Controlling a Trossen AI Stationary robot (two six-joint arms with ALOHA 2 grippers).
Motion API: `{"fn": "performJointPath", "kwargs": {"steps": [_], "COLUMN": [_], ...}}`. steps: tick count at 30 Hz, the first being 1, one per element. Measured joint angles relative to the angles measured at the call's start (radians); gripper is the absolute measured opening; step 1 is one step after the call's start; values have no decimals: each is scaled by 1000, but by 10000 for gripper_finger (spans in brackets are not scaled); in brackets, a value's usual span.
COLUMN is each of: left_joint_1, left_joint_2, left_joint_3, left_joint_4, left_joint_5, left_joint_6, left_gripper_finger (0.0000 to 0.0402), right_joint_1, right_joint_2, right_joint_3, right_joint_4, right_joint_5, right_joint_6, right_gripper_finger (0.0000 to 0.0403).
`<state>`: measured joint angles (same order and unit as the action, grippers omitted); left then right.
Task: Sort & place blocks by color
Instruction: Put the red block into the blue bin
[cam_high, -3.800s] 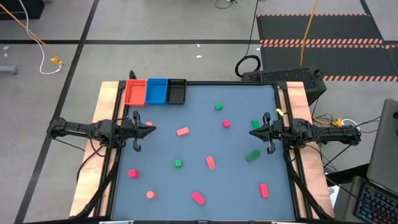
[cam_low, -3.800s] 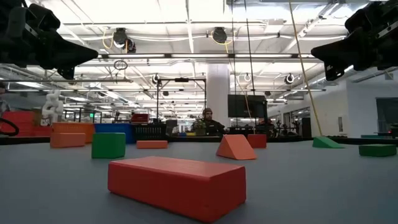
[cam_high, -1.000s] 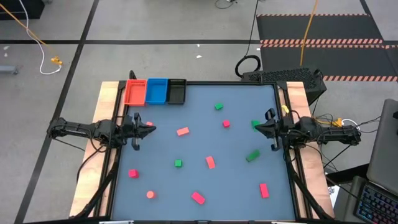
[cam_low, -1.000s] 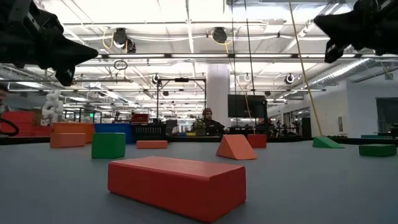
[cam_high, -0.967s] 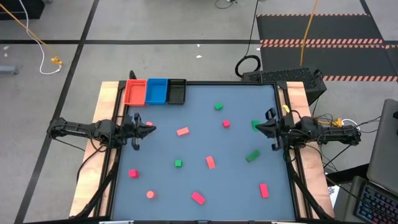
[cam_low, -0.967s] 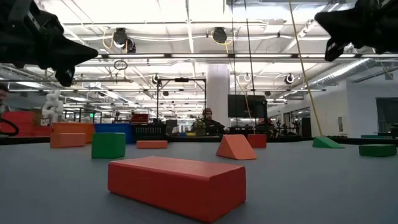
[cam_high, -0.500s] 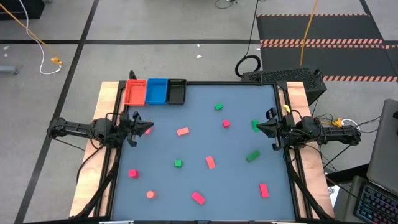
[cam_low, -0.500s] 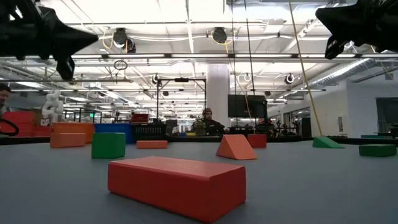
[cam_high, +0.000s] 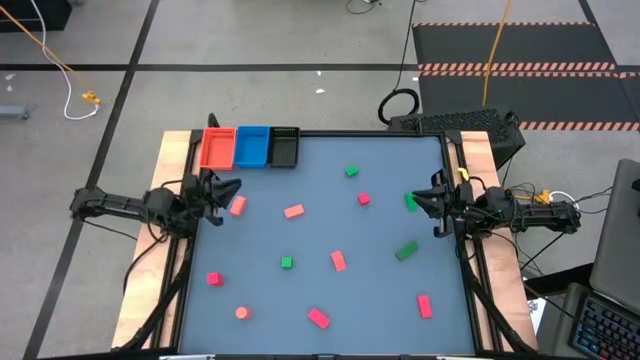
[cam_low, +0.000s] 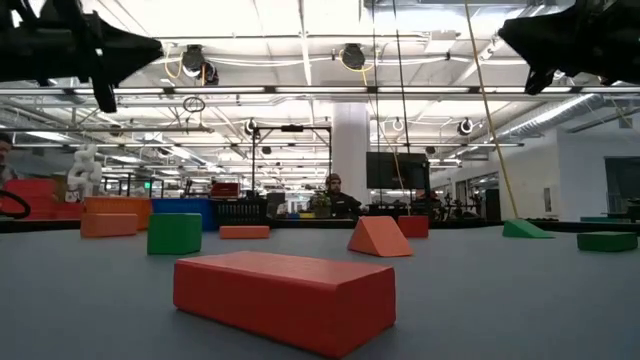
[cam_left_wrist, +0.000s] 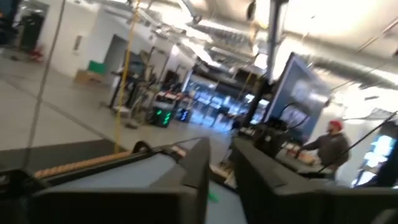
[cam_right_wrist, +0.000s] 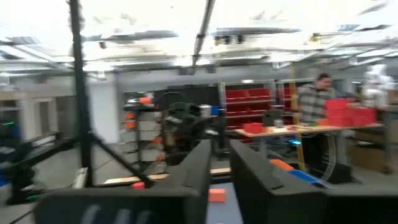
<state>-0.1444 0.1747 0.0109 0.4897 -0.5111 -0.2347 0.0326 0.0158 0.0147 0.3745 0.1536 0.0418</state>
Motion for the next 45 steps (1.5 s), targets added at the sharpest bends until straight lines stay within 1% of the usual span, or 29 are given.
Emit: {"fn": "performJointPath", "kwargs": {"steps": [4,6,8,11,14,17,19,22,24,26,28,30,33,36,39,45], "left_joint_1": [0,4,18,46,87,122,148,185,208,228,243,252,259,263,262,263], "left_joint_2": [115,177,239,327,426,531,605,713,779,833,876,899,904,892,891,895], "left_joint_3": [0,0,0,40,116,224,307,417,470,500,522,534,539,539,540,540], "left_joint_4": [68,132,203,221,196,106,3,-144,-185,-192,-197,-199,-196,-214,-209,-222], "left_joint_5": [-70,-92,-99,-101,-101,-88,-66,-47,-20,38,122,179,197,213,251,252], "left_joint_6": [5,23,30,31,31,31,43,45,47,50,67,85,101,102,108,127], "left_gripper_finger": [166,206,240,273,290,293,292,285,279,274,269,264,258,253,253,253], "right_joint_1": [0,0,0,0,0,-11,-30,-67,-92,-114,-133,-143,-148,-166,-192,-224], "right_joint_2": [28,58,99,183,291,431,524,658,747,848,950,1056,1178,1266,1355,1482], "right_joint_3": [0,0,0,7,39,94,149,261,349,447,551,639,728,769,773,774], "right_joint_4": [33,81,144,224,218,211,204,62,-80,-220,-350,-489,-612,-621,-639,-620], "right_joint_5": [110,136,138,161,211,242,241,240,233,191,140,102,103,98,77,55], "right_joint_6": [36,63,68,68,62,34,19,16,23,36,46,43,12,-10,-23,34], "right_gripper_finger": [149,184,214,245,264,274,276,276,276,277,277,277,277,277,277,277]}}
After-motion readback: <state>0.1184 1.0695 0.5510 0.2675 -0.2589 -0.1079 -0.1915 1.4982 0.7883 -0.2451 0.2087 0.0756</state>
